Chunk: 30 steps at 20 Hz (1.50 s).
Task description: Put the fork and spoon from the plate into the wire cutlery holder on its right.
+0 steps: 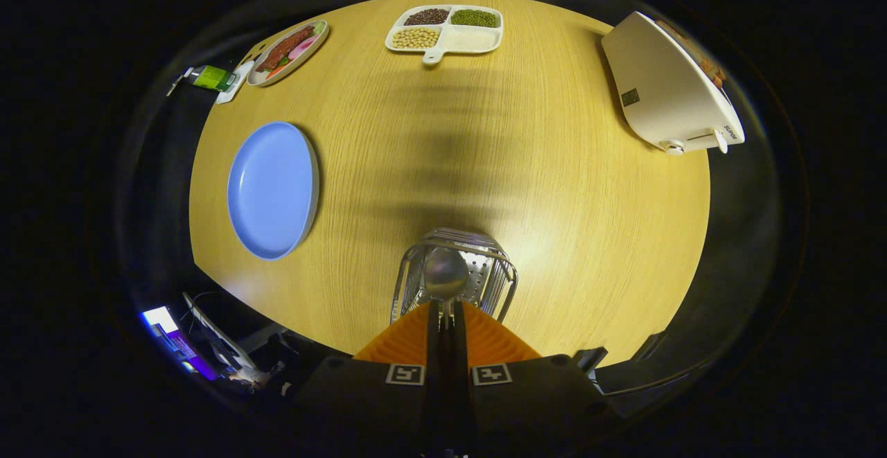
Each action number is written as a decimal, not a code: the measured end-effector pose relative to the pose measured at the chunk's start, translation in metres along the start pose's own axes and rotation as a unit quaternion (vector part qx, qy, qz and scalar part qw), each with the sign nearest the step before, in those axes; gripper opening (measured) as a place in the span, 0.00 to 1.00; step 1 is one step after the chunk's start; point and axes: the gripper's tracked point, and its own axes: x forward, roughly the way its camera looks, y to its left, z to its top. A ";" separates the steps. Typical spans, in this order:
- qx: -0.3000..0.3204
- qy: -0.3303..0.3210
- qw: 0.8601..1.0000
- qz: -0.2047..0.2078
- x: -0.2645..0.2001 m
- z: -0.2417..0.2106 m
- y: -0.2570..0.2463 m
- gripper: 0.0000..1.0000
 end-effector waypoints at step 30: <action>-0.069 -0.660 0.748 -0.002 -0.359 -0.005 -0.009 0.82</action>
